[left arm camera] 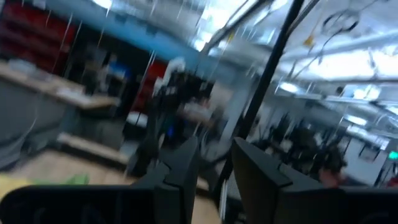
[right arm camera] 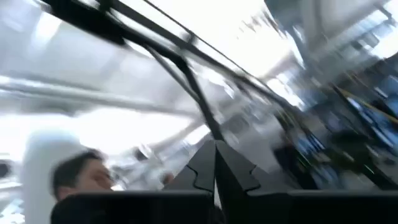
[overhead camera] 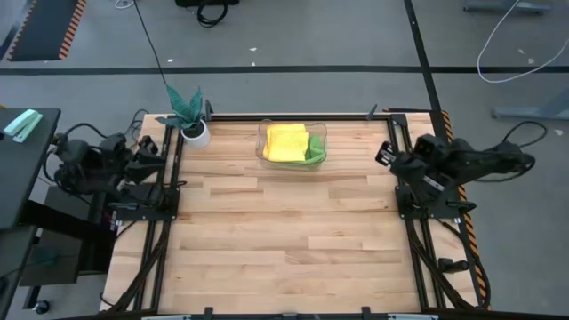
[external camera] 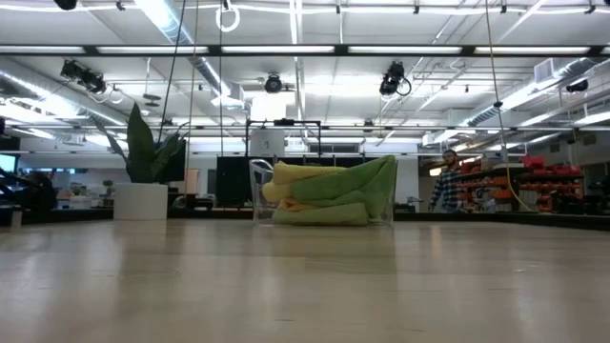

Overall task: Fold microfiber towels
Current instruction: Return to Home Position

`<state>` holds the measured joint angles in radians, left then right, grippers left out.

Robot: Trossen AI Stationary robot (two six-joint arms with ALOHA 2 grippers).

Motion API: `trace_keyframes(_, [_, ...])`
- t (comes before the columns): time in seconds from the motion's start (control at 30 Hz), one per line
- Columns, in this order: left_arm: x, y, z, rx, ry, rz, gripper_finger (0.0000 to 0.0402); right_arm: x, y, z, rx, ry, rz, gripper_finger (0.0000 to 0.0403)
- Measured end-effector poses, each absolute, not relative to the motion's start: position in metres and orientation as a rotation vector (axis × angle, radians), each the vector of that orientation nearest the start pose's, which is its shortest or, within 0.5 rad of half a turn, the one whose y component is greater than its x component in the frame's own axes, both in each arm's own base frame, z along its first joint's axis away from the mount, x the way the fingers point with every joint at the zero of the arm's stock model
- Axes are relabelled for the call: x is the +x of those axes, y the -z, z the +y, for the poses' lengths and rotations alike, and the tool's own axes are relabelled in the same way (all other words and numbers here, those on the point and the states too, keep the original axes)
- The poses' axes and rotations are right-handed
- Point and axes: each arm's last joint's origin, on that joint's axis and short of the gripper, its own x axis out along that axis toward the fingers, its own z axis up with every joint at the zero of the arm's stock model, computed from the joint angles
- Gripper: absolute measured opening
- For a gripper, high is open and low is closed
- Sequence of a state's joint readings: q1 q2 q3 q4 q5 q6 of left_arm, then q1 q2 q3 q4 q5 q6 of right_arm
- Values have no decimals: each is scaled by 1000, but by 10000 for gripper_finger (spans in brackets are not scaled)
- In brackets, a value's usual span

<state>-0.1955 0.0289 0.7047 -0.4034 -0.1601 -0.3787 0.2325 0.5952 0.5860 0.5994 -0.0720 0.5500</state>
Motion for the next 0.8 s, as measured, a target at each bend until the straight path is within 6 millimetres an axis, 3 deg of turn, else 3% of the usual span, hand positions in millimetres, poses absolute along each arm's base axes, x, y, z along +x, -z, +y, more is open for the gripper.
trace_keyframes(0.1, [5, -332, 4, -400, 89, -297, 107, 118, -340, 31, 574, -511, -626, 17])
trace_keyframes(0.33, [22, -322, 0, -417, 86, -268, 107, 112, -299, 29, 600, -549, -727, 17])
trace_keyframes(0.57, [42, -304, -4, -442, 136, -378, 107, 103, -283, 32, 583, -589, -798, 17])
trace_keyframes(0.8, [58, -284, -7, -472, 146, -411, 107, 103, -283, 39, 566, -621, -820, 18])
